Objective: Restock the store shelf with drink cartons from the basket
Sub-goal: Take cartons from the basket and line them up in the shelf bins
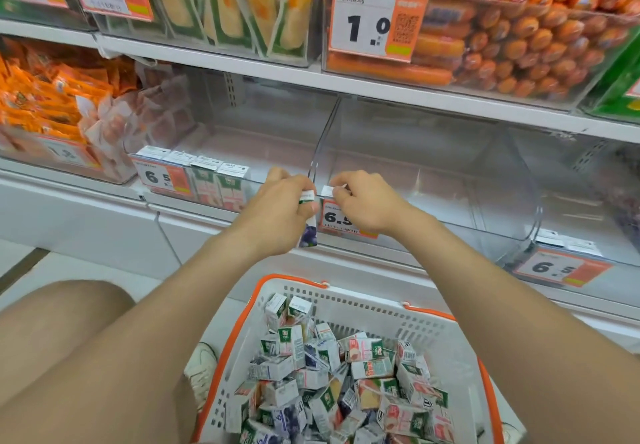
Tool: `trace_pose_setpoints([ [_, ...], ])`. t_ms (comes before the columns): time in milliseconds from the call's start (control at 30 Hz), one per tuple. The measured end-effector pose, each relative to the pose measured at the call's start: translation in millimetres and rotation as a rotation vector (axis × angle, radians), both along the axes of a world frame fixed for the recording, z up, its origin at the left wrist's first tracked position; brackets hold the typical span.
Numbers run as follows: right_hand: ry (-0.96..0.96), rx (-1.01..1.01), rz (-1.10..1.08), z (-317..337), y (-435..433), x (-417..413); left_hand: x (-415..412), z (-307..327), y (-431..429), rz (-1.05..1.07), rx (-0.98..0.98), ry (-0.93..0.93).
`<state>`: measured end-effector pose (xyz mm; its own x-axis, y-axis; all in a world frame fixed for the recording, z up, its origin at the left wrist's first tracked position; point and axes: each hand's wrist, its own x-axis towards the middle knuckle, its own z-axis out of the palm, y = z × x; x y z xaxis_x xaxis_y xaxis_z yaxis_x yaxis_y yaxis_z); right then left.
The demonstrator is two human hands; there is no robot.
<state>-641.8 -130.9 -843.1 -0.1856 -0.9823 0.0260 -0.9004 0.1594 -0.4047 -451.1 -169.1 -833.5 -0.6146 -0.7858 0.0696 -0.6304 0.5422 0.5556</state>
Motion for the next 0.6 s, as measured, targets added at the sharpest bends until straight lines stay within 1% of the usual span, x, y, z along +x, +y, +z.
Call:
trace_pose_setpoints([
  [133, 0.065, 0.038, 0.079, 3.2, 5.3, -5.0, -1.1, -2.1, 0.2, 0.044, -0.016, 0.076],
  [167, 0.094, 0.000, 0.098, 4.1, 10.3, -6.1, -1.7, -1.4, 1.7, 0.065, -0.021, 0.111],
  [233, 0.147, -0.169, 0.106, 8.7, 28.2, -5.8, -4.3, 1.6, 7.0, 0.122, 0.023, 0.201],
  [300, 0.057, -0.300, 0.136, 16.1, 55.4, -0.4, -8.9, 6.2, 15.6, 0.167, 0.116, 0.291],
  [333, -0.016, -0.310, 0.162, 18.9, 69.2, 3.3, -12.2, 8.8, 21.0, 0.185, 0.179, 0.334],
  [400, -0.166, -0.238, 0.177, 20.9, 94.0, 12.3, -21.2, 12.9, 32.1, 0.223, 0.321, 0.412],
  [433, -0.196, -0.218, 0.164, 21.0, 102.9, 15.1, -26.3, 14.9, 38.0, 0.247, 0.394, 0.453],
  [467, -0.176, -0.227, 0.147, 21.2, 109.0, 15.7, -31.6, 16.5, 44.2, 0.266, 0.469, 0.495],
  [533, -0.026, -0.293, 0.106, 22.8, 115.0, 10.0, -40.9, 19.9, 56.5, 0.263, 0.607, 0.580],
  [567, 0.048, -0.314, 0.088, 25.5, 118.2, 5.0, -45.2, 22.0, 61.3, 0.238, 0.649, 0.603],
  [600, 0.071, -0.313, 0.067, 27.7, 121.9, -0.6, -49.1, 23.6, 64.4, 0.203, 0.678, 0.612],
])
